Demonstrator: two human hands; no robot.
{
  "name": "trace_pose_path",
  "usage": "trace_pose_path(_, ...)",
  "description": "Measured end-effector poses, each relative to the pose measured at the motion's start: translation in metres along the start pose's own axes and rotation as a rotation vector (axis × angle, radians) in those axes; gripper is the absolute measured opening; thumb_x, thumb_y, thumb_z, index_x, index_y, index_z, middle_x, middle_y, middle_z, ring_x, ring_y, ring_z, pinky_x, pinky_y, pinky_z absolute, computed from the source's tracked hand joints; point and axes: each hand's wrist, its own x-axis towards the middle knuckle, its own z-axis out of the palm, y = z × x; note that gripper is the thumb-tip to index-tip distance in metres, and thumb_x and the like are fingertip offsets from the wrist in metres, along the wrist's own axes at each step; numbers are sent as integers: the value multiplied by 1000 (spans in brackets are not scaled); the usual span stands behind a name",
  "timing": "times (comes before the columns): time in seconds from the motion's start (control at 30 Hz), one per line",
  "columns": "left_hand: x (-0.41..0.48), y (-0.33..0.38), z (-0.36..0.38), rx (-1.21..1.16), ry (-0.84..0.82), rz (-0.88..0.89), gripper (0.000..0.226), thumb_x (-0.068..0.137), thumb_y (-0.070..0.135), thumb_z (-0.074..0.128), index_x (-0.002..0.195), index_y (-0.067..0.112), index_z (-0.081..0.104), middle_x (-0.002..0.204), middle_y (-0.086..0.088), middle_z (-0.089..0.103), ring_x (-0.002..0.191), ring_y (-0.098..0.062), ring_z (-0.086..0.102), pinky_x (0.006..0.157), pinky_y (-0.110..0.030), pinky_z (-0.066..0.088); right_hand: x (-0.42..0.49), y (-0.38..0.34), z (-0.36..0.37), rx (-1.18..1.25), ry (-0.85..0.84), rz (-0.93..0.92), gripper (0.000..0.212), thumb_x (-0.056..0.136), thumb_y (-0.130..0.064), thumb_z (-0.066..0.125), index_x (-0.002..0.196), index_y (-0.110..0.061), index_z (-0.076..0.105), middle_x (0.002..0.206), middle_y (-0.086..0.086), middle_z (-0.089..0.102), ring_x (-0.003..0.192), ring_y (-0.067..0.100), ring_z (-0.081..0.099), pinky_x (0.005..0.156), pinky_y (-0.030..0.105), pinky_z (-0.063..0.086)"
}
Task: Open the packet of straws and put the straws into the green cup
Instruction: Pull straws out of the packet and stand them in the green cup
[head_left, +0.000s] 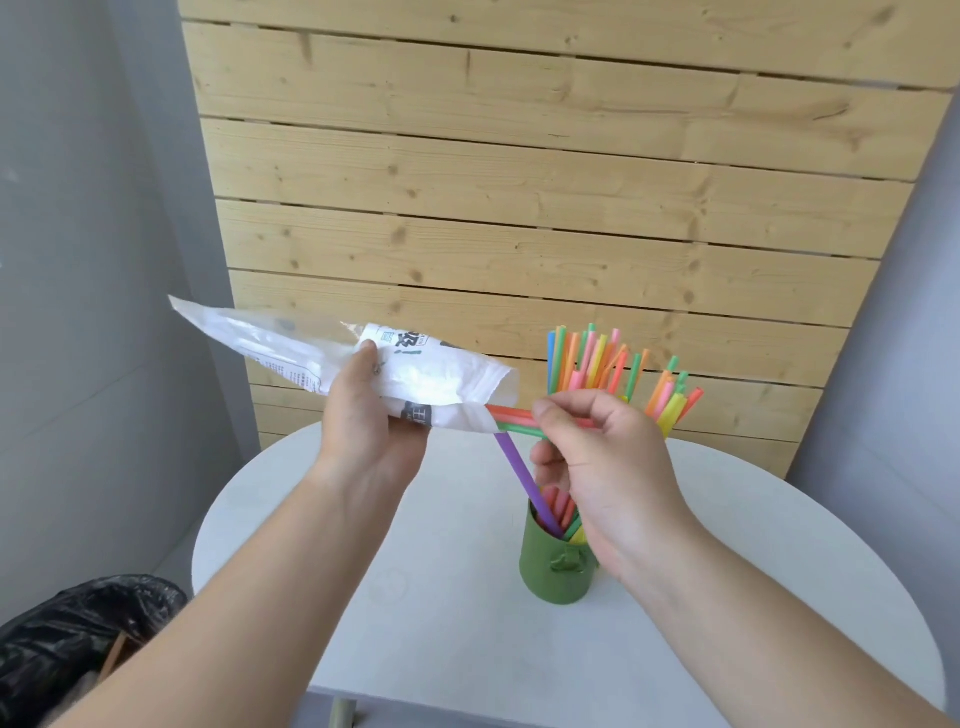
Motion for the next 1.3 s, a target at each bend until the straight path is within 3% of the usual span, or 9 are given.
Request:
trace_pose_path(0.23,1,2,0,5,-17,3,37,109,23,51,139,3,63,132,-15,74,120,-31,73,106,-49,55,3,2,1,-145,13,-34,6,97,-14,63,92,-11,65,64,0,57,37,11,44,38,21,36)
trace_pose_path(0.37,2,2,-1,8,-22,17,38,109,23,53,140,4,62,132,-14,74,120,-31,73,106,-49,55,4,5,2,-149,-28,65,14,99,-23,59,96,-11,66,71,6,64,40,11,43,39,22,33)
trace_pose_path(0.5,3,1,-1,8,-38,36,34,108,23,53,135,5,65,131,-12,74,120,-30,73,107,-49,54,4,7,1,-99,-50,93,16,99,-22,60,93,-8,66,61,2,64,41,11,39,38,22,31)
trace_pose_path(0.67,8,4,-3,-36,-5,21,18,108,23,54,113,11,67,115,-9,79,116,-28,75,105,-47,56,4,-5,-5,-92,-8,-36,12,95,-18,66,90,-8,67,59,2,64,40,12,39,38,23,32)
trace_pose_path(0.83,8,9,-6,-51,57,7,18,108,23,56,98,12,66,72,-3,79,84,-23,76,89,-41,61,5,-28,-20,-168,-12,-131,10,95,-16,65,88,-9,68,54,-1,63,41,12,43,38,22,36)
trace_pose_path(0.97,11,12,-11,-33,72,21,20,108,23,54,95,12,65,72,-3,79,74,-21,77,86,-41,61,14,-53,-38,-265,-26,-183,11,96,-17,65,92,-7,67,55,2,62,38,9,44,35,21,36)
trace_pose_path(1.13,17,15,-16,-67,63,32,16,107,24,57,101,12,65,76,-5,80,95,-28,76,104,-53,56,25,-83,-72,-421,-42,-180,14,95,-18,66,84,-8,68,57,3,62,38,9,41,33,20,31)
trace_pose_path(1.3,20,13,-18,-54,60,29,15,107,23,56,102,12,66,90,-6,78,104,-28,77,105,-49,56,36,-119,-108,-579,-53,-159,15,93,-19,68,83,-7,67,52,1,61,35,6,39,30,16,28)
